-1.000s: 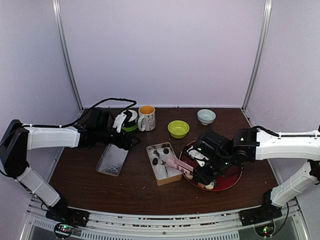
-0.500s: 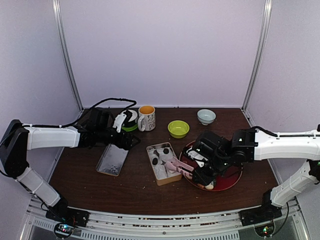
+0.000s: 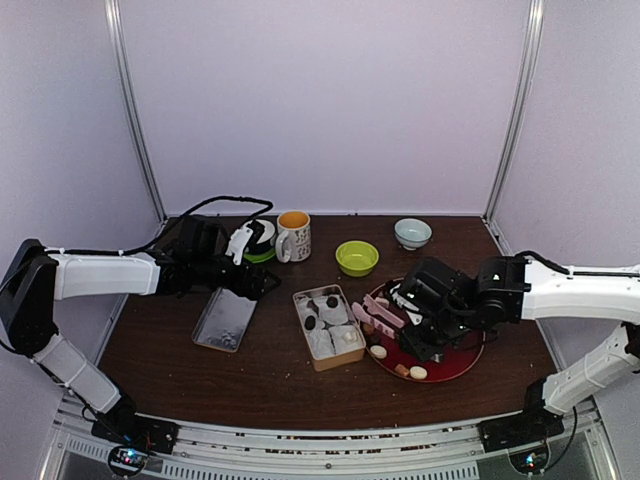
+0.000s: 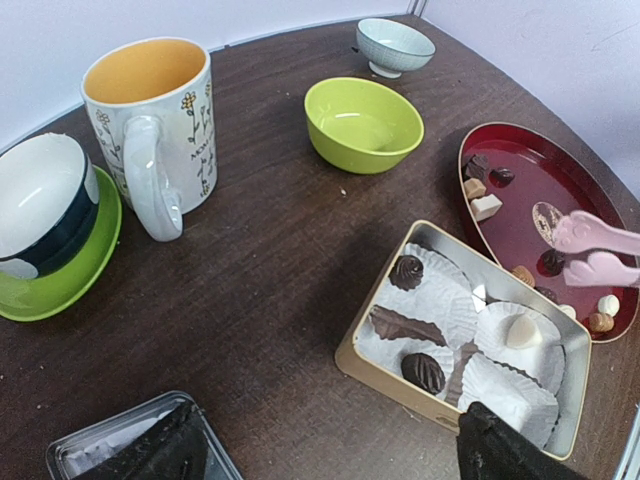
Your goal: Pack the chocolate
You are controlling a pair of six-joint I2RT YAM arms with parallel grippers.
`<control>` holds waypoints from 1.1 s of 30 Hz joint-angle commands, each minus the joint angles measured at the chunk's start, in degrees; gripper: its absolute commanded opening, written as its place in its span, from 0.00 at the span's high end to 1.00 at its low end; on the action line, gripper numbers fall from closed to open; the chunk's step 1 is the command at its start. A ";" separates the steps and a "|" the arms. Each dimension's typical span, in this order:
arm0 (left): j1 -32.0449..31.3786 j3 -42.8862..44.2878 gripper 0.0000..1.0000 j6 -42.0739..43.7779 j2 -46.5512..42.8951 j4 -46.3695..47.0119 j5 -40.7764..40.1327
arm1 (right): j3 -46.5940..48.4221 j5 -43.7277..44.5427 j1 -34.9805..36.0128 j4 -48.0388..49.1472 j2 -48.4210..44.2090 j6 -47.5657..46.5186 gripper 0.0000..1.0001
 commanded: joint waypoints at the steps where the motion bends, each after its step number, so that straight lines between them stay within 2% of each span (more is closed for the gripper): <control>1: -0.03 0.05 0.11 0.53 -0.48 1.26 -0.12 | -1.79 5.04 -2.76 -2.24 -1.18 2.70 0.69; 9: -0.03 0.01 0.11 0.70 -0.48 1.20 -0.25 | -4.01 3.25 -6.51 -2.70 -1.07 2.99 0.69; 24: -0.02 0.11 0.11 0.53 -0.22 1.36 0.08 | -6.04 -3.28 -6.86 -11.08 -5.27 4.10 0.66; 33: -0.03 0.10 0.11 0.61 -0.43 1.25 -0.07 | -7.65 -4.49 -6.78 -8.60 -3.80 4.18 0.65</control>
